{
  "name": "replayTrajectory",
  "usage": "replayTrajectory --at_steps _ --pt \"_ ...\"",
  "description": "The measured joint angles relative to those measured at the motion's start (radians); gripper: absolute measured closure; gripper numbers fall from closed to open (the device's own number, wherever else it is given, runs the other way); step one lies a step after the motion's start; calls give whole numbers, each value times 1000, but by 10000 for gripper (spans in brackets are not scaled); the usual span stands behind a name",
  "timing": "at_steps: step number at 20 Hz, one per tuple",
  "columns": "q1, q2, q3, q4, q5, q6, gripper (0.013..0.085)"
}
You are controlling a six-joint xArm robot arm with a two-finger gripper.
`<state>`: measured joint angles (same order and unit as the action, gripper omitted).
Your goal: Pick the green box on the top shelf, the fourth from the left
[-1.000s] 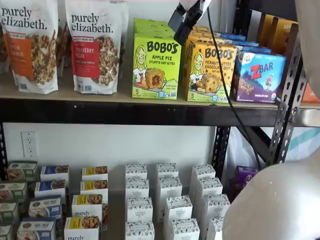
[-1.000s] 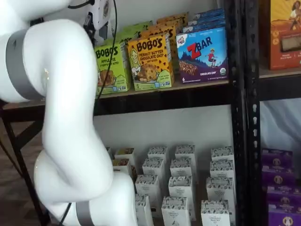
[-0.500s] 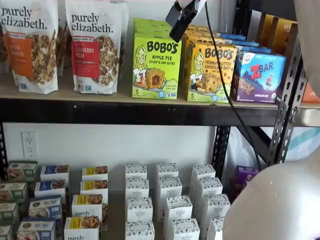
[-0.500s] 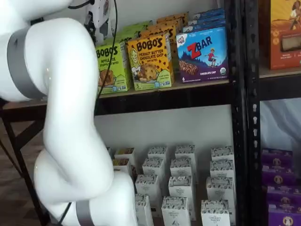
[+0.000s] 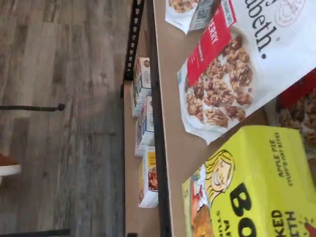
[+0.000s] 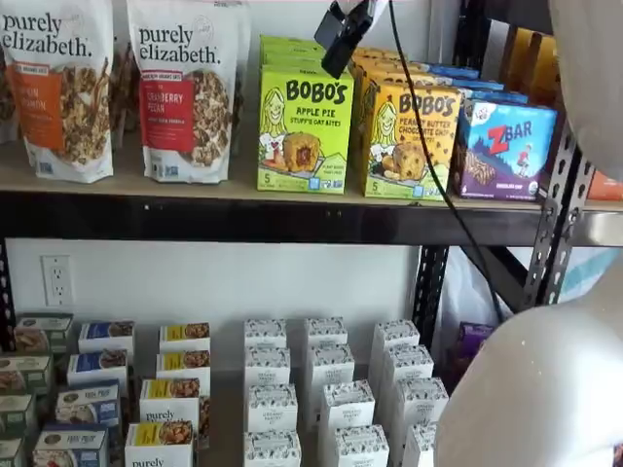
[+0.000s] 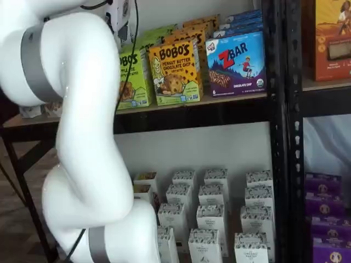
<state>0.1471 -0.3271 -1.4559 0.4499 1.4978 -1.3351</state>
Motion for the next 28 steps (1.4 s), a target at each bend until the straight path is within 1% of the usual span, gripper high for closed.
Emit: replayTrajectory --at_steps 3,5,9,16,24,28 --pt "0 16 -15 -1 0 -1 130" --pt "0 34 -35 -9 16 -2 130" --pt "0 55 -49 -21 13 -6 130" --pt "-11 88 -53 -28 -30 -29 130" --pt "-18 114 -62 -48 -44 -44 130" --pt "-14 137 -74 -81 -45 -48 130"
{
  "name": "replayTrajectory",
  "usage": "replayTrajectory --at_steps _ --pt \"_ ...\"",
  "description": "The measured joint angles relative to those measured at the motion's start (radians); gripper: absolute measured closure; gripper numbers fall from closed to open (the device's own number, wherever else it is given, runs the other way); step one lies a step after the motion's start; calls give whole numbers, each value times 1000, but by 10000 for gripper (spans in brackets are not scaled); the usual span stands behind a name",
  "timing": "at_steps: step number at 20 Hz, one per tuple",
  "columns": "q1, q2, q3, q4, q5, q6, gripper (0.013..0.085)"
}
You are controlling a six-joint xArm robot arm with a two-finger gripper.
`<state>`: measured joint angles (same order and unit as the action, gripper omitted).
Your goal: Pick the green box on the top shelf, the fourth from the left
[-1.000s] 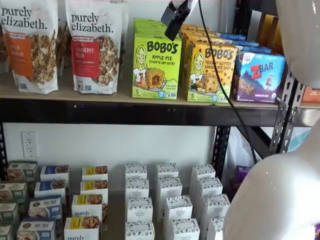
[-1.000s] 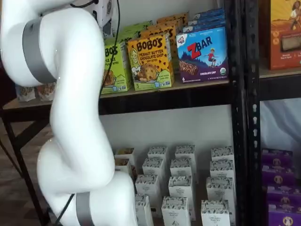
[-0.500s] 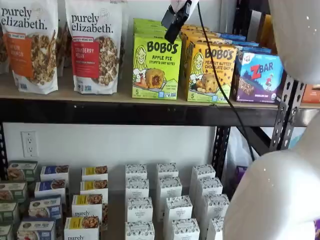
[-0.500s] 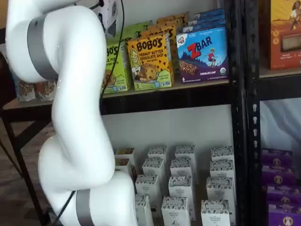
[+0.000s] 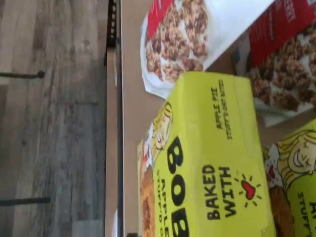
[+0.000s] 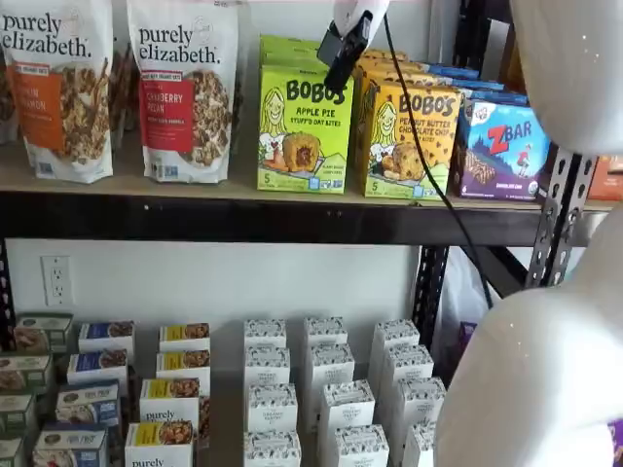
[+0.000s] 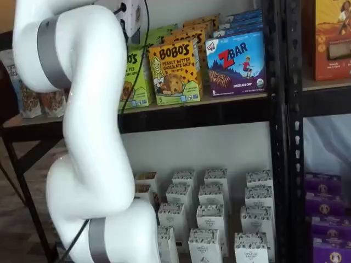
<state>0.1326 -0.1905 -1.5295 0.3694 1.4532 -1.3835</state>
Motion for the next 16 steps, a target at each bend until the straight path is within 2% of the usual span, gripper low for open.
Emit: replayTrajectory --at_steps 13,16 --pt "20 53 -40 -103 43 4 130" --pt "22 82 -75 -115 93 6 130"
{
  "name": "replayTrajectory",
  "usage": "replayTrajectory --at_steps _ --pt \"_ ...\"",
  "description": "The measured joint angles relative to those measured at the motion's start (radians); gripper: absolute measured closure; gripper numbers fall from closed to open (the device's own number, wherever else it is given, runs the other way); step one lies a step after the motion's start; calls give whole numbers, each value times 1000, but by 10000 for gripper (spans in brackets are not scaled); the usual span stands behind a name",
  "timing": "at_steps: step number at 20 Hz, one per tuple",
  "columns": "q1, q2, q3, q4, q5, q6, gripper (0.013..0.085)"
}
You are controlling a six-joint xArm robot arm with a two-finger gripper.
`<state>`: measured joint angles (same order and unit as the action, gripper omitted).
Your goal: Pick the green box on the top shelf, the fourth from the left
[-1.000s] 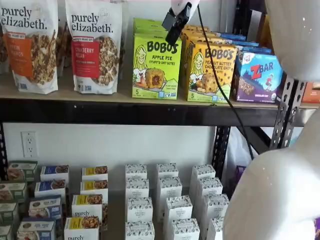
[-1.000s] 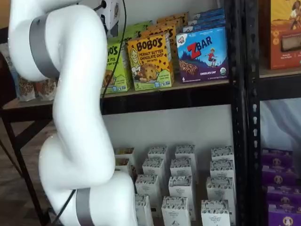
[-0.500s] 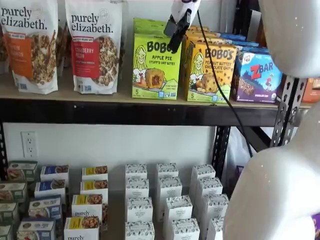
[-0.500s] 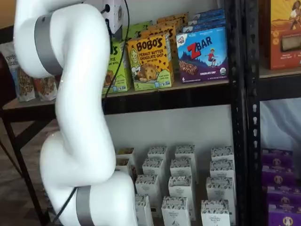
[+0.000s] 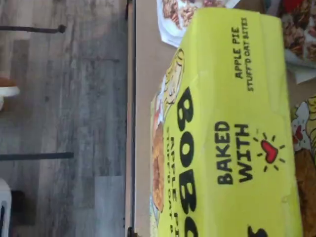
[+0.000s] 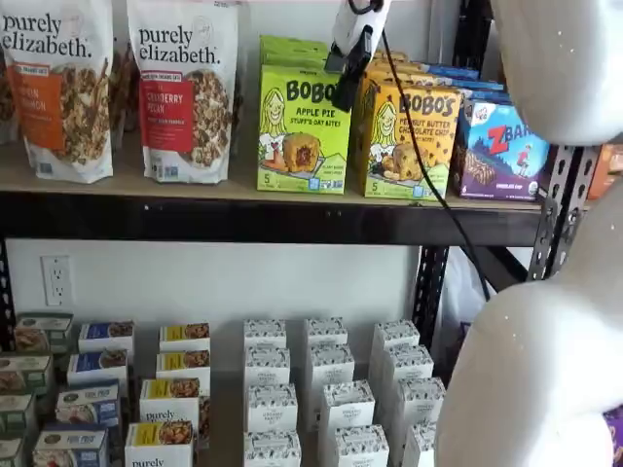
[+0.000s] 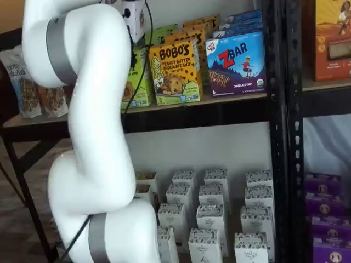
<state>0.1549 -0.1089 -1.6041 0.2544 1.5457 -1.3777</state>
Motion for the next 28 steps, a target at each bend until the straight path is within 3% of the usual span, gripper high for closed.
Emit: replayTrajectory --at_steps 10,12,14,18,22,28 --pt "9 32 -37 -10 50 8 130" --pt "11 30 -30 -6 42 10 210" --pt "13 28 -26 -4 36 11 210" --pt "15 28 -23 -4 33 13 290" --pt "18 27 -19 -4 27 15 410" --pt "21 22 -10 -6 11 16 410"
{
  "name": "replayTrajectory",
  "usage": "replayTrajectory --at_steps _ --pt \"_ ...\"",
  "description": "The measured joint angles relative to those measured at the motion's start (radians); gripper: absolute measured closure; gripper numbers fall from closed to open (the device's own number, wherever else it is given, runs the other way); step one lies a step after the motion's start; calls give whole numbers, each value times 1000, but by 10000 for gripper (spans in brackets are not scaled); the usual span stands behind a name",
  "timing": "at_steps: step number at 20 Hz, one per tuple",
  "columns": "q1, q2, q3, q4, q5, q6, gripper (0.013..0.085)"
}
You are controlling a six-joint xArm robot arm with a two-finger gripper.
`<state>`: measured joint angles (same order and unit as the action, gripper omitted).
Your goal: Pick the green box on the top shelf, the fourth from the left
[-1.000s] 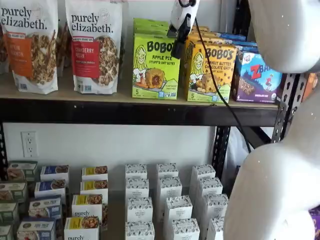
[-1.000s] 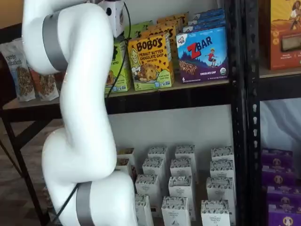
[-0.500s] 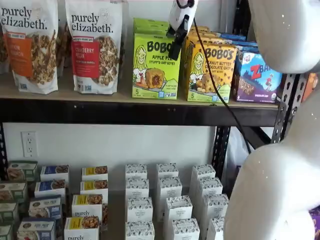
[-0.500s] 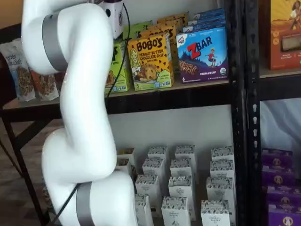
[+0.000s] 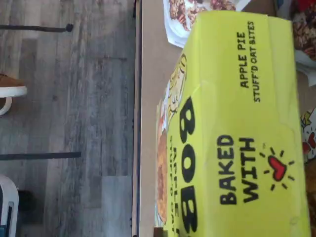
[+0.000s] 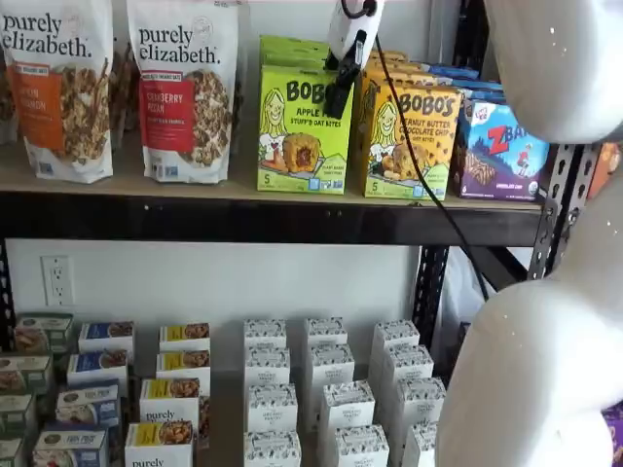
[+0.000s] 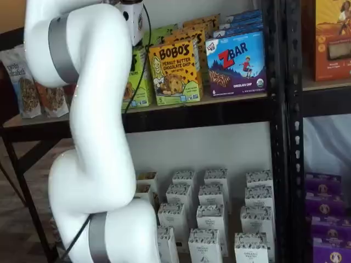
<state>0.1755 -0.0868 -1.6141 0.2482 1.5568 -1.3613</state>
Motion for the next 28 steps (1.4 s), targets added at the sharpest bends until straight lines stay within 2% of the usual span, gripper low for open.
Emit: replayTrajectory --at_steps 14,15,16,19,20,22,23,24,27,28 --pt "-3 -2 1 1 -2 -2 410" --pt "-3 -3 2 1 -2 -2 450" --pt "-3 -3 2 1 -3 -2 450" --pt "-2 -4 3 1 -2 -2 530" --pt "-2 -4 3 2 -2 -2 530" --pt "-3 -5 4 6 -2 -2 610" --pt "-4 -5 4 7 -2 -3 610" --pt "-4 -5 4 8 -1 -3 650" --pt "-4 -5 4 10 0 -3 690" --pt "-5 -6 4 11 1 -3 730"
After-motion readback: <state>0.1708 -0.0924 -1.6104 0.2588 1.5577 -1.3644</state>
